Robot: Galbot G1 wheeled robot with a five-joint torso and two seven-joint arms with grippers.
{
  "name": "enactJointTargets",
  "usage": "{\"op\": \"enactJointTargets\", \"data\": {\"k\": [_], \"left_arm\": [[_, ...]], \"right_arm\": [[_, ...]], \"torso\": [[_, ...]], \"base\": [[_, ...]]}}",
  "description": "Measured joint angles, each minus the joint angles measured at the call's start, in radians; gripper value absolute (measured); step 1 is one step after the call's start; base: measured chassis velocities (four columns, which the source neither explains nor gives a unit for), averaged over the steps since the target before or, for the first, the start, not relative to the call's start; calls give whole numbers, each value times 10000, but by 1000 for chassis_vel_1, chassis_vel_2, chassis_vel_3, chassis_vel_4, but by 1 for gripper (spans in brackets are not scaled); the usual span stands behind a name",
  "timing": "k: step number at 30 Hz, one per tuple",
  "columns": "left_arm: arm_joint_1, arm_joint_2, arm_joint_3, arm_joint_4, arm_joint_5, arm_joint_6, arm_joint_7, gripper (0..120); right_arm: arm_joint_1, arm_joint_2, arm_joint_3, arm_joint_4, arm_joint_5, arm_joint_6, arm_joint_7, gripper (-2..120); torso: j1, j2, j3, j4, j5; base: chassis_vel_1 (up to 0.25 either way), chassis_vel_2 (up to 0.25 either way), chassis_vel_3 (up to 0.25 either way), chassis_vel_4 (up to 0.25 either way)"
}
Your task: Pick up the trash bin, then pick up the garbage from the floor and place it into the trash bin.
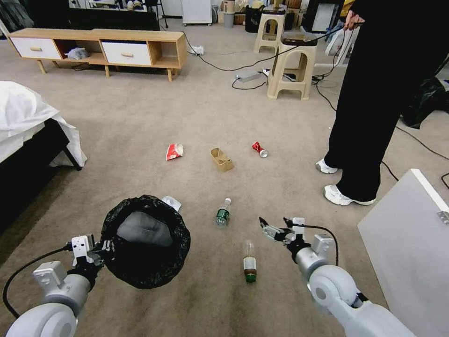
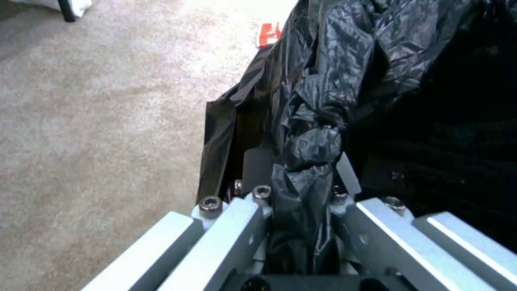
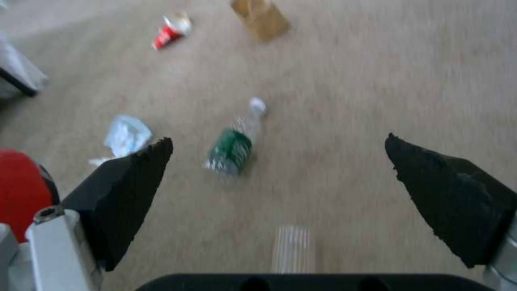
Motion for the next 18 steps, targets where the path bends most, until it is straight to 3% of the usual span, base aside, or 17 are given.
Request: {"op": "enactJointTargets", "data": {"k": [7, 13, 18], "left_arm": [[56, -139, -3, -49, 76, -41, 79, 1], [41, -186, -56, -74, 63, -64, 163, 1], [-3, -188, -60, -23, 29, -73, 227, 1]], "right_arm": [[611, -69, -529, 143, 1216, -835, 1276, 100], [1569, -465, -1301, 477, 3329, -2221, 2935, 100], [2133, -514, -1863, 345, 4191, -2782, 3691, 100]], "torso": [[0, 0, 0, 0, 0], [0, 1, -1, 0, 0], [1, 0, 0, 0, 1]], "base": [[0, 0, 0, 0], [0, 0, 0, 0], [0, 0, 0, 0]]}}
